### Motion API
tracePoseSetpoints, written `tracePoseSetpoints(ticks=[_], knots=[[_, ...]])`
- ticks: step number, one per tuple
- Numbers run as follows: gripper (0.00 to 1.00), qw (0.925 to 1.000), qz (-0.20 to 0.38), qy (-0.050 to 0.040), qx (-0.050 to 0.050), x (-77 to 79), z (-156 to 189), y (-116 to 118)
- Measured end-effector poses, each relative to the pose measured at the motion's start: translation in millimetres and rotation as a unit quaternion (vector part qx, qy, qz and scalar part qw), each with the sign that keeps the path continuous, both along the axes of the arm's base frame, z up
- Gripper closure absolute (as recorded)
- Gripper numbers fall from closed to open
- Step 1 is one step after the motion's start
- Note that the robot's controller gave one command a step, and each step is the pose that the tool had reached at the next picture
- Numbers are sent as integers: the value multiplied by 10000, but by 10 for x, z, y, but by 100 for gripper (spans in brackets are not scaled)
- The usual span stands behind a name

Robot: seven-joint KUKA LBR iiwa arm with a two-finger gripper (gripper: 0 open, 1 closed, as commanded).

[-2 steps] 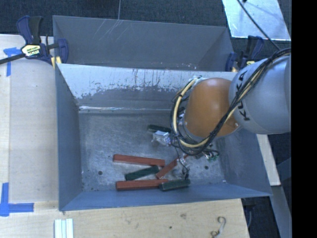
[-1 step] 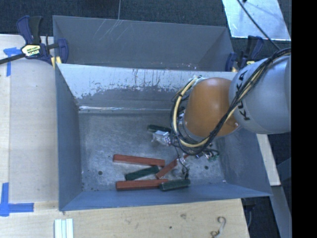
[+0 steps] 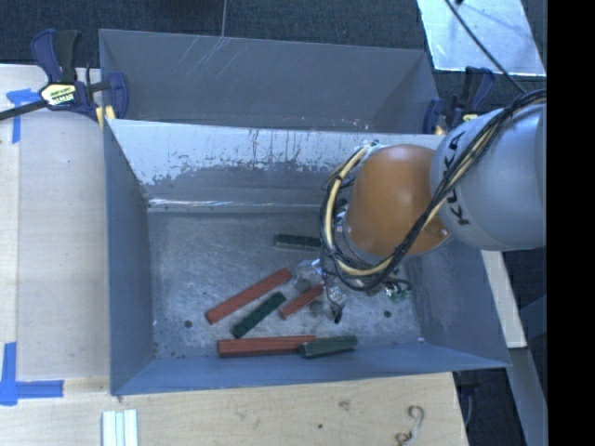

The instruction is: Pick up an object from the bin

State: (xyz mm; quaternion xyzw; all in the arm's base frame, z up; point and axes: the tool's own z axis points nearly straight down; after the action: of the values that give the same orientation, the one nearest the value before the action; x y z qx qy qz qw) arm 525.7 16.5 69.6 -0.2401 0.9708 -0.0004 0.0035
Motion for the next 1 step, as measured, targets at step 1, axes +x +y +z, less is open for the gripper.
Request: tracePoseSetpoints(ticks=[1], knots=[[100, 10000, 6, 7, -1, 9, 109, 2]])
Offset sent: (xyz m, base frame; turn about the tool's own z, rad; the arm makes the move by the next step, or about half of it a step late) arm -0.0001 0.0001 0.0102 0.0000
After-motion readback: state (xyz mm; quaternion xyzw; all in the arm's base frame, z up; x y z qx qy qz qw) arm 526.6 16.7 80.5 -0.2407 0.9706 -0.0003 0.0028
